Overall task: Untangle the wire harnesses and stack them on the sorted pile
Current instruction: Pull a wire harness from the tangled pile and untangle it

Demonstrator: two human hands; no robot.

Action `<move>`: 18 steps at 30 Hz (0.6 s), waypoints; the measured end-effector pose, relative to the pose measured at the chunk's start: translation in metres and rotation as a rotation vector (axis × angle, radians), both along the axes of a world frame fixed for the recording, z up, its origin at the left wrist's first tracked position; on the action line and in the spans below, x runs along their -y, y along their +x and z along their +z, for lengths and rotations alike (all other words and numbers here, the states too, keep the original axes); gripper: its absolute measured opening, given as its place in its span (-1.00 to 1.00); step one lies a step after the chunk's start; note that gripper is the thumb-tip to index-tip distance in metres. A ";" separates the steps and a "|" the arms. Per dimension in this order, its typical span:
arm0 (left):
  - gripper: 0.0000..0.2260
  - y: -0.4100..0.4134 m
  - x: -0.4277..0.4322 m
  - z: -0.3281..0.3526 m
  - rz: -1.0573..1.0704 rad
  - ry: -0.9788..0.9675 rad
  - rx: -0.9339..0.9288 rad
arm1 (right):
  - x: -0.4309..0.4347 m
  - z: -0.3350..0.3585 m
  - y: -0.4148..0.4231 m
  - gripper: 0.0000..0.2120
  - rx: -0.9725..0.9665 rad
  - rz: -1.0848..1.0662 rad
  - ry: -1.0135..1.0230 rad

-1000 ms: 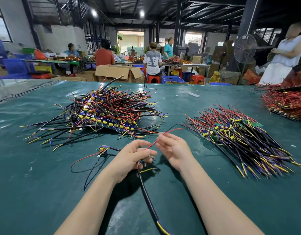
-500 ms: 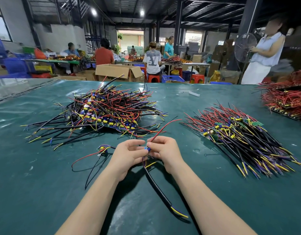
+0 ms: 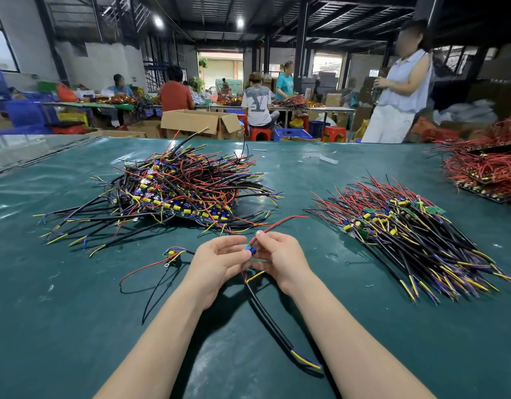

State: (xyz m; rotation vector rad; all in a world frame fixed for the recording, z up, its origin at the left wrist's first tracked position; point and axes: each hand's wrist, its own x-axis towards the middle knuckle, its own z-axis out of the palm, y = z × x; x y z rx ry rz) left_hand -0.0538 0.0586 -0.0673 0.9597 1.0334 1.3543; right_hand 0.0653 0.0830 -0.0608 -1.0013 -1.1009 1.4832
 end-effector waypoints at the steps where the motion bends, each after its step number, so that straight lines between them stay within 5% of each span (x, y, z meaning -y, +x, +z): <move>1: -0.80 0.000 0.000 0.000 0.007 0.006 -0.017 | 0.000 0.001 -0.001 -0.72 0.035 -0.003 0.010; 10: -0.93 0.006 -0.001 0.002 0.084 0.020 -0.213 | 0.004 0.001 -0.002 -0.75 0.116 -0.037 0.049; 18: -0.81 0.001 0.001 0.007 0.039 -0.004 -0.211 | -0.001 0.007 0.009 -0.71 0.130 0.077 0.014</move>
